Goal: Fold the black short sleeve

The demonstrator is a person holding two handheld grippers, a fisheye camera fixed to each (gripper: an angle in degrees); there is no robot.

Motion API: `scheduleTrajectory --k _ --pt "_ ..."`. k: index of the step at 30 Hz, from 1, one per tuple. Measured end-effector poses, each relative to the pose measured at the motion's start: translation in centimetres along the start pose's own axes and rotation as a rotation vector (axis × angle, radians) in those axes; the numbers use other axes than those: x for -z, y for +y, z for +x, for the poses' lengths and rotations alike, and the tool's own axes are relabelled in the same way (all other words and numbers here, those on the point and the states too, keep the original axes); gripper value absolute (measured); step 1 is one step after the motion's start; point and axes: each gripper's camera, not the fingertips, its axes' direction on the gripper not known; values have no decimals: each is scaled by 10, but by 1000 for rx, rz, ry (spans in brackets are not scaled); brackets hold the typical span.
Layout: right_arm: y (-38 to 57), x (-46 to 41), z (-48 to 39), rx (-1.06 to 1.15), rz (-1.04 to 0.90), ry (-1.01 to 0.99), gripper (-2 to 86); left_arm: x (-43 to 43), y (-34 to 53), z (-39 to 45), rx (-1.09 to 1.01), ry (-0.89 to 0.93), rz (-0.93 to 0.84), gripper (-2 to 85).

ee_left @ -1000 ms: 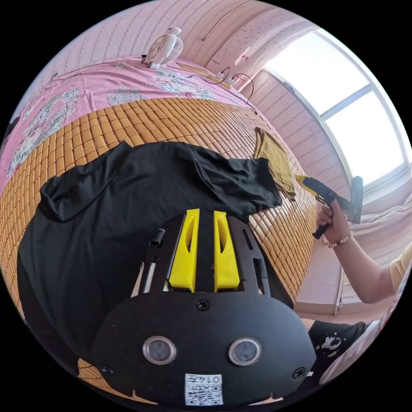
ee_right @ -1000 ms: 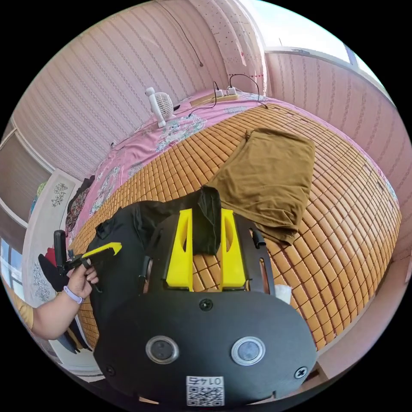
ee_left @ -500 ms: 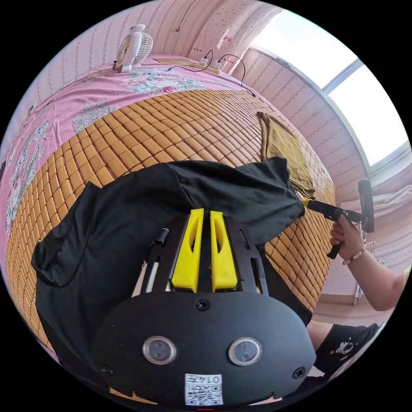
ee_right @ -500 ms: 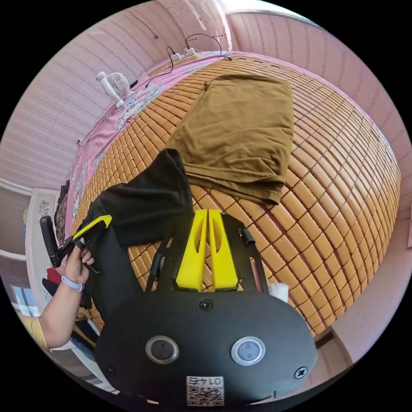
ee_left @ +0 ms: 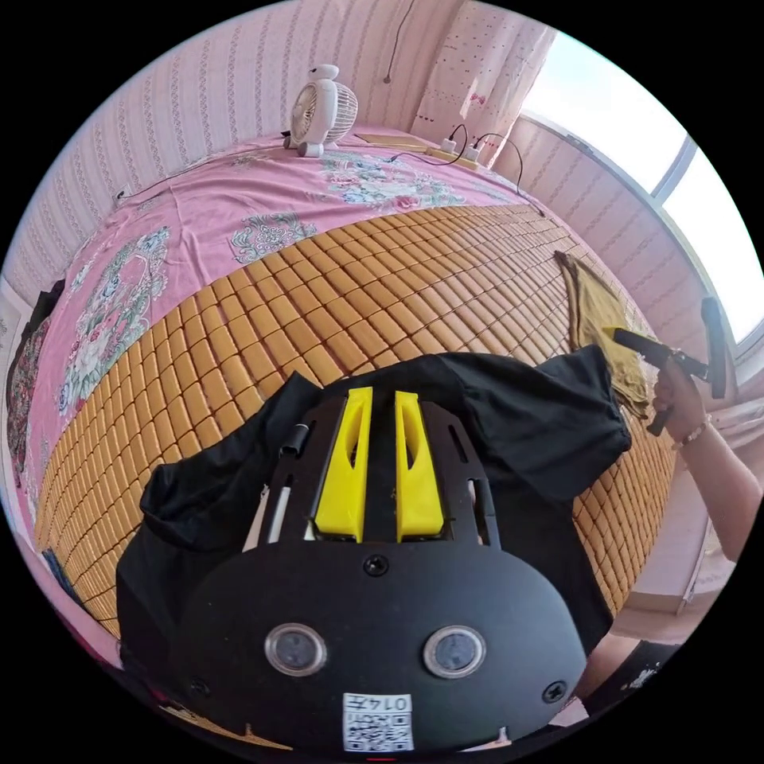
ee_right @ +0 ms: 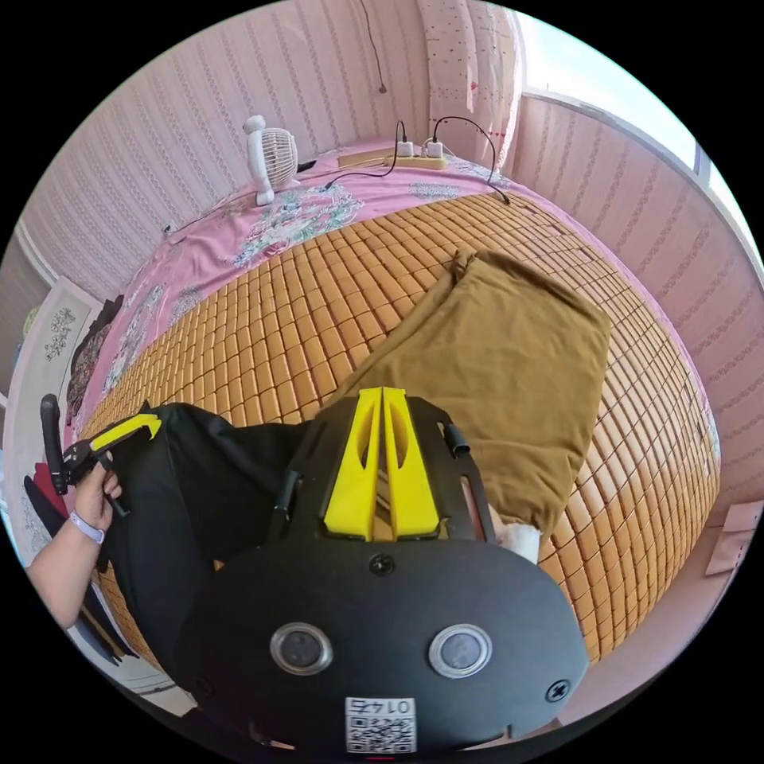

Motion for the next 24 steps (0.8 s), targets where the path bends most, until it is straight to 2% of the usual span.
scheduleTrajectory --k 3,6,8,11,17,21,24 --pt "-8 -4 5 -55 -61 -37 -1 1 11 -10 -12 50 48 48" --pt "-3 9 -13 7 -13 -127 17 5 19 -12 6 64 53 45" --pt "-1 1 -37 103 -84 -172 11 8 24 -9 -1 54 60 42" --pt "-5 -2 -50 115 -113 -93 -4 12 31 -6 -21 42 67 33" --pt "-14 5 -46 -45 -88 -154 8 21 43 -9 -60 48 62 19" --pt "7 36 -70 20 -62 -105 24 34 52 -21 -3 75 34 3" --pt "38 56 -92 57 -88 -129 29 59 73 -22 15 94 115 -6"
